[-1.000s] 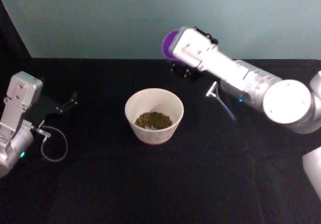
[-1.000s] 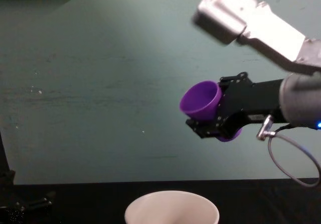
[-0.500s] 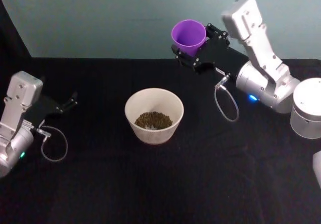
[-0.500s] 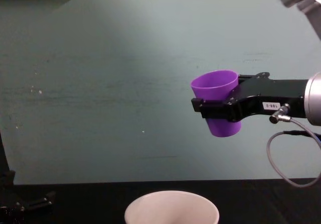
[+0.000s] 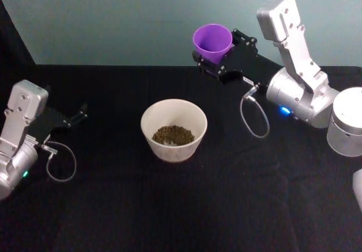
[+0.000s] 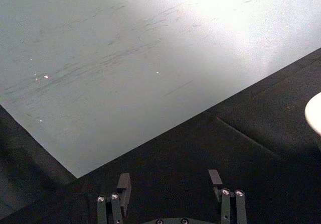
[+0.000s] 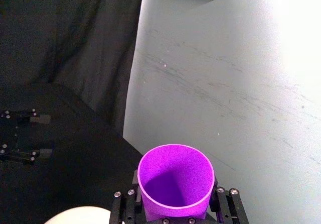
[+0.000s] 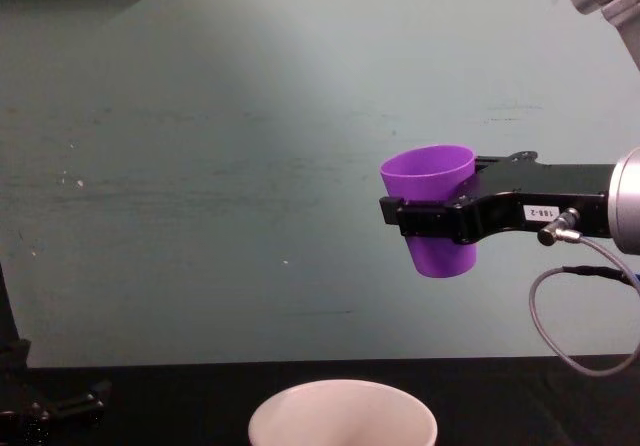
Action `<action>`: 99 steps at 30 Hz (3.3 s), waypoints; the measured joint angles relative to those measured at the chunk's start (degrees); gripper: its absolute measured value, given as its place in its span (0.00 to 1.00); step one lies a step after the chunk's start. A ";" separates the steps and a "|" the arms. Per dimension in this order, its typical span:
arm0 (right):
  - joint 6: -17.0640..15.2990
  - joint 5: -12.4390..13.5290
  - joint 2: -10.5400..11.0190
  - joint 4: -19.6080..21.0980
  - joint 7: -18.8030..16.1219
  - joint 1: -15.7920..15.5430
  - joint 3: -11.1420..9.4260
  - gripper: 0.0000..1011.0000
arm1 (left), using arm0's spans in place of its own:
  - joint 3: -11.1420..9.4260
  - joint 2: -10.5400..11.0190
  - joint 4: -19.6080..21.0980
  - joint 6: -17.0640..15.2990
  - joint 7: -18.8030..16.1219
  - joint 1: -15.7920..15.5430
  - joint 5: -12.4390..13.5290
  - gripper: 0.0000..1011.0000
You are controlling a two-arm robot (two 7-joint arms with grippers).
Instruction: Pick up the cup and pour the mung beans from the cup into the bowl.
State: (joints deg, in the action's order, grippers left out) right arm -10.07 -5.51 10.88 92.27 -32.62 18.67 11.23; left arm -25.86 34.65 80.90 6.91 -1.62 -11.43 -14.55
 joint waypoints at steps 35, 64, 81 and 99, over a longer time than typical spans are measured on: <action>5.23 10.91 3.03 -6.33 -1.64 -5.70 -3.16 0.72 | 0.00 0.00 0.00 0.00 0.00 0.00 0.00 0.99; 12.07 17.10 2.97 -21.74 -2.25 -4.11 -0.25 0.74 | 0.00 0.00 0.00 0.00 0.00 0.00 0.00 0.99; 12.33 17.92 4.98 -19.03 0.41 -4.89 1.50 0.99 | 0.00 0.00 0.00 0.00 0.00 0.00 0.00 0.99; 9.12 20.78 8.98 -6.06 8.00 -9.00 -2.64 0.99 | 0.00 0.00 0.00 0.00 0.00 0.00 0.00 0.99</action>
State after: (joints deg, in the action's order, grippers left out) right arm -0.96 15.27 19.86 86.21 -24.61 9.67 8.59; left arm -25.86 34.65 80.90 6.91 -1.62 -11.43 -14.55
